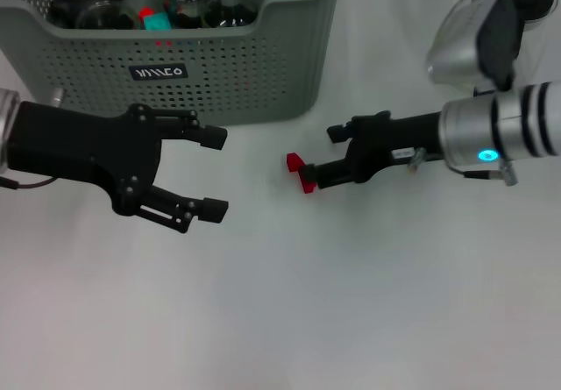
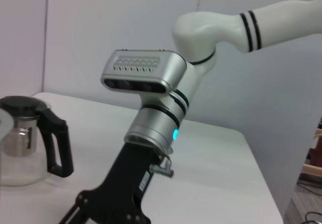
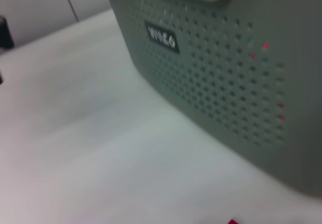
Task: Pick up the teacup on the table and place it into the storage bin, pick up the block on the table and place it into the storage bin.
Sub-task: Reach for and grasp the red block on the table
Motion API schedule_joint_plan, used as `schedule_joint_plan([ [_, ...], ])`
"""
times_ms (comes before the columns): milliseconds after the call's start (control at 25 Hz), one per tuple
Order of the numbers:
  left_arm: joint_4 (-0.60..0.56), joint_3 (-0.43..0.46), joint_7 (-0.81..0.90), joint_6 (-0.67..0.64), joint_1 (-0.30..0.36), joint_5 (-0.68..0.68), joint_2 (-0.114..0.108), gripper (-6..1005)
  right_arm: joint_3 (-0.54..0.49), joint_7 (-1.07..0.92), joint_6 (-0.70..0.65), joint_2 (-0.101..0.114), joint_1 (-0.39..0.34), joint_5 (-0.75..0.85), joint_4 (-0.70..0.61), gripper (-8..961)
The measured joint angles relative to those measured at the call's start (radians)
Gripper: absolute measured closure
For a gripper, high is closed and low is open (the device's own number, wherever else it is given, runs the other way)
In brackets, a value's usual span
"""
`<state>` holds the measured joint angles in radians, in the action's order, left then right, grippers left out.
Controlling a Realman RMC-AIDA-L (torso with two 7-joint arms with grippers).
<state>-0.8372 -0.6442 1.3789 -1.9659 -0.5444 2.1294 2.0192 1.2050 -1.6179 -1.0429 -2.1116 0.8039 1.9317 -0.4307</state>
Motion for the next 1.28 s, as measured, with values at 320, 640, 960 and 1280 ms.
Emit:
schedule_joint_plan([
  [320,0.034,-0.001,-0.004,0.015,-0.008,0.004,-0.003,54,0.162,0.033,0.107,-0.002,0.035,-0.123,0.052,59],
  [640,0.036,-0.001,0.000,0.029,-0.017,0.006,0.003,55,0.348,0.033,0.205,-0.008,0.036,-0.244,0.047,59],
  [960,0.037,0.000,0.002,0.034,-0.019,0.006,0.005,56,0.438,-0.002,0.261,-0.008,0.047,-0.306,0.044,135],
  [1280,0.037,0.000,0.002,0.036,-0.018,0.003,0.006,57,0.514,-0.056,0.316,-0.008,0.060,-0.310,0.041,319],
])
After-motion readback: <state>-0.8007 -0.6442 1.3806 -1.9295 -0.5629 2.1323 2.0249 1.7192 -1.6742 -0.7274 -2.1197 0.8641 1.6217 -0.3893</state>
